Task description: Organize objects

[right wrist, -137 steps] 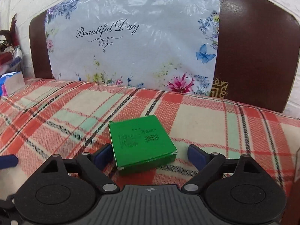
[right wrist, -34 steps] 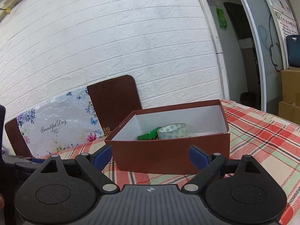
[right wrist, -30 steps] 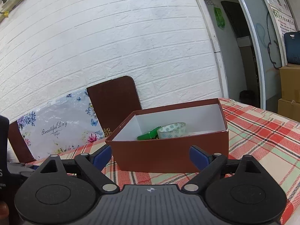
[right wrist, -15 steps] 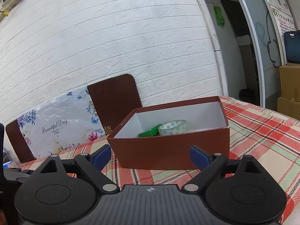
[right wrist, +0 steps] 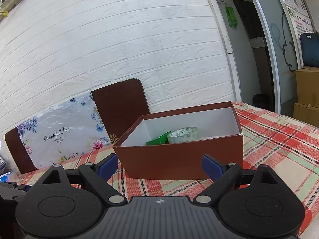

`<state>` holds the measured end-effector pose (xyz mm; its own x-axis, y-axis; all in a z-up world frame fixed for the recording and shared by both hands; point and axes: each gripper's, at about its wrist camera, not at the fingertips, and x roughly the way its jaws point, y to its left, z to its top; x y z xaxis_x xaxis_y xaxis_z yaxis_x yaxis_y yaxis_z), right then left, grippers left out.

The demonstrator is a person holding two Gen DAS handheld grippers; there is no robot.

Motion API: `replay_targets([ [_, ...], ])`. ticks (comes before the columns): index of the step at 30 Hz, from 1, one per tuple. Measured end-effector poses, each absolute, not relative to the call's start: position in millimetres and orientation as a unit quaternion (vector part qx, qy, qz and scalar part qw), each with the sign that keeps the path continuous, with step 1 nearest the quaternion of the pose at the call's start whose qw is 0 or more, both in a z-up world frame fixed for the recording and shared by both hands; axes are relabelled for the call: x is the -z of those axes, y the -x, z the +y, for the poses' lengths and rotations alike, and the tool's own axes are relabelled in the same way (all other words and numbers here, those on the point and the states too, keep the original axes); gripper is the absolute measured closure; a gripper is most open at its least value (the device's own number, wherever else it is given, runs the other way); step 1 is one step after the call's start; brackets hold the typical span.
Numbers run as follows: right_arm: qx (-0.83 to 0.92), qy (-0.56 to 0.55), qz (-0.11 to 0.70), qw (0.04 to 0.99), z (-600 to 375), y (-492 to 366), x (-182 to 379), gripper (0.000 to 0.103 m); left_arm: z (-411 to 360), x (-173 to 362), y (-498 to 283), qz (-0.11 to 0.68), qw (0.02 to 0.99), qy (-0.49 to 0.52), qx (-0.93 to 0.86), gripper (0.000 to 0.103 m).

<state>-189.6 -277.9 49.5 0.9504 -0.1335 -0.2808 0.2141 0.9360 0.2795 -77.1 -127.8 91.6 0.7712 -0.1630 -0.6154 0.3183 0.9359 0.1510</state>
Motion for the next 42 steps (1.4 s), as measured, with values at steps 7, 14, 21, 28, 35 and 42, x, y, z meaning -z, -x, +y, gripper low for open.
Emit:
replay_targets([
  [7,0.090,-0.156,0.134,0.975,-273.6,189.4,-49.7,0.012,-127.4,-91.5,79.4,0.312,0.933,-0.125,0.127,0.000],
  [14,0.090,-0.156,0.137,0.974,-268.4,188.3,-49.3,0.012,-125.1,-90.5,78.9,0.313,0.933,-0.129,0.122,0.000],
  [21,0.092,-0.158,0.144,0.973,-264.8,187.5,-45.1,0.012,-123.7,-86.3,76.2,0.319,0.931,-0.132,0.119,0.000],
  [28,0.094,-0.160,0.147,0.971,-264.4,186.6,-43.2,0.012,-123.7,-85.0,73.8,0.320,0.931,-0.135,0.113,0.000],
  [35,0.095,-0.162,0.150,0.971,-265.1,186.4,-41.9,0.012,-125.5,-83.3,72.7,0.325,0.928,-0.141,0.115,0.000],
  [42,0.095,-0.163,0.152,0.970,-264.6,185.6,-40.3,0.012,-124.8,-82.5,71.4,0.328,0.927,-0.139,0.116,0.000],
])
